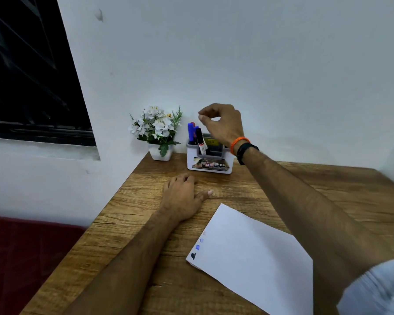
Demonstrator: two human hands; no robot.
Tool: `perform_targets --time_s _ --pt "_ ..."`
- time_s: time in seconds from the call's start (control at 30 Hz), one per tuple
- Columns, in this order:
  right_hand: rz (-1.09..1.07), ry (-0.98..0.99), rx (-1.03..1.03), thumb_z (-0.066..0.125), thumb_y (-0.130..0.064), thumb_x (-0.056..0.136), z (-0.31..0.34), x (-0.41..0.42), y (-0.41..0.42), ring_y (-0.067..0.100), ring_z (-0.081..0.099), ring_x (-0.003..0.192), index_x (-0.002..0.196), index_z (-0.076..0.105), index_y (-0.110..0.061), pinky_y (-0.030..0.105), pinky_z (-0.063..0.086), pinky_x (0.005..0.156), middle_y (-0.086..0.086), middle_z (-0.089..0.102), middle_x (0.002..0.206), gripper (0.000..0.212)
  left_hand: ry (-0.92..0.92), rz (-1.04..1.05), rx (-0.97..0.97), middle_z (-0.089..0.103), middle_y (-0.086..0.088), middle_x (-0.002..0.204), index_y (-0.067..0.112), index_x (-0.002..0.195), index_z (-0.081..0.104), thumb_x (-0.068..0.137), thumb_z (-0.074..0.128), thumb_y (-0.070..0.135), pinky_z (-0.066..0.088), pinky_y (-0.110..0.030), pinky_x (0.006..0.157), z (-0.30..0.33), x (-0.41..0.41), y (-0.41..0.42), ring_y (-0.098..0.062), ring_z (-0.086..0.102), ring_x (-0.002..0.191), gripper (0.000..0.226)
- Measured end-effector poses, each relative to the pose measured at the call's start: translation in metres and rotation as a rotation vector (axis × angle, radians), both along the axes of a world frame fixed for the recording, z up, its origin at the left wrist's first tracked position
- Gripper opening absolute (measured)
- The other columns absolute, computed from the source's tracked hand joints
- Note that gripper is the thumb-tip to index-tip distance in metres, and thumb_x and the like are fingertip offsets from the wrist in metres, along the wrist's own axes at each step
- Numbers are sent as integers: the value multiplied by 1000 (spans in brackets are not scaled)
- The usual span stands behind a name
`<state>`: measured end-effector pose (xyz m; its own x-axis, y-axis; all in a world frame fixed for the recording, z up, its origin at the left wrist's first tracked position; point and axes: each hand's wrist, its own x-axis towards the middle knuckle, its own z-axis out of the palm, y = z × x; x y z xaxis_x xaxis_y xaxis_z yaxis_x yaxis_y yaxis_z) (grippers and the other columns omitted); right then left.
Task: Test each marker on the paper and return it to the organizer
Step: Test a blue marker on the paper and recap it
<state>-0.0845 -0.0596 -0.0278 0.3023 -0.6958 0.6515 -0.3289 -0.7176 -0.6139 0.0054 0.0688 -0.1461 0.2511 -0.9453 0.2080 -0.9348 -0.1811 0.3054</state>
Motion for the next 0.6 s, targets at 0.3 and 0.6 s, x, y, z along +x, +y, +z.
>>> perform_targets --time_s 0.3,0.6 --pt "-200 -7 47 67 -14 84 -24 -62 -14 10 68 84 93 74 -16 11 46 72 -3 74 87 12 36 -76 -71 51 -3 136 17 129 53 93 43 56 33 -45 108 4 -9 -8 -21 42 128 55" --pt "-290 23 187 72 -27 85 -47 -82 -31 11 62 88 108 67 -18 24 45 76 -6 71 90 25 31 -123 -98 53 2 135 21 129 54 95 45 49 33 -40 106 -5 -14 -10 -18 43 126 45"
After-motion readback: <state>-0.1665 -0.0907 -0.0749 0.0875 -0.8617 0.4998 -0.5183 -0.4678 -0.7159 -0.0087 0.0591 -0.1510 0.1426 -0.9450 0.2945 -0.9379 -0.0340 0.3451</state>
